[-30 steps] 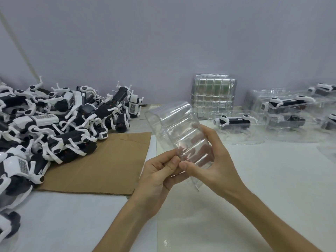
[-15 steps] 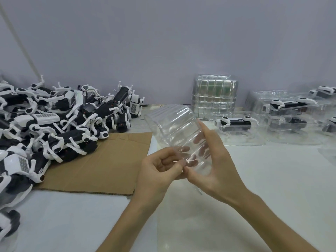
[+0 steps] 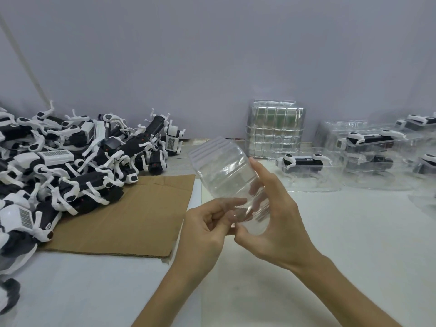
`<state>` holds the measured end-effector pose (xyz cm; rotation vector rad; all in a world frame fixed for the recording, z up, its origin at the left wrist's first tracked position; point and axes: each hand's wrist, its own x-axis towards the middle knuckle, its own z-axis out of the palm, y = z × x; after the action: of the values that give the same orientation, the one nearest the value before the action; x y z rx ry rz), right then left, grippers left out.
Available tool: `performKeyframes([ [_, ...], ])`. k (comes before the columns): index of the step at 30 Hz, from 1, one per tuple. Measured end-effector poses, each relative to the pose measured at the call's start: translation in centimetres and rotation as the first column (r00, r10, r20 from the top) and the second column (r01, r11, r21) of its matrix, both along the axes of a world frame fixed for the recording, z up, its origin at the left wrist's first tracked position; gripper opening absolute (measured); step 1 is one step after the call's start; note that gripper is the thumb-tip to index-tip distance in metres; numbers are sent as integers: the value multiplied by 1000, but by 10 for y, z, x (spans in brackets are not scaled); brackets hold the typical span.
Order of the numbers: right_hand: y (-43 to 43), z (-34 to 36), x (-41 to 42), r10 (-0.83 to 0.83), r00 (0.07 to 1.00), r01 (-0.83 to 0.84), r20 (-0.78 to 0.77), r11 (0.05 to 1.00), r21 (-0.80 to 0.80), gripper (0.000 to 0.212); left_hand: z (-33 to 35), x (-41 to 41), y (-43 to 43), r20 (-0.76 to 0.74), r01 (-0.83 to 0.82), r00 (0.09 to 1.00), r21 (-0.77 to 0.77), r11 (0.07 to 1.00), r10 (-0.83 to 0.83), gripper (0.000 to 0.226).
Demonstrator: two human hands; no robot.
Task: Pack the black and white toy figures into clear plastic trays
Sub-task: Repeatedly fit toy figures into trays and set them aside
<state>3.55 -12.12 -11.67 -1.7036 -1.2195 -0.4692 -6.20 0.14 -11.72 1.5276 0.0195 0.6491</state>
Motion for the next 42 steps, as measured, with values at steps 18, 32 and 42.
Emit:
performKeyframes([
  [18, -6, 16, 1, -105, 987, 112, 118, 992, -55, 87, -2, 5, -4, -43, -36, 998, 9, 999, 36, 36],
  [32, -10, 17, 8, -121, 985, 118, 121, 992, 33, 82, 1, 6, -8, -28, -28, 999, 0, 1000, 28, 32],
  [42, -8, 11, 14, -161, 980, 148, 119, 983, 111, 82, -1, 7, -6, 7, -22, 1000, 29, 999, 22, 29],
])
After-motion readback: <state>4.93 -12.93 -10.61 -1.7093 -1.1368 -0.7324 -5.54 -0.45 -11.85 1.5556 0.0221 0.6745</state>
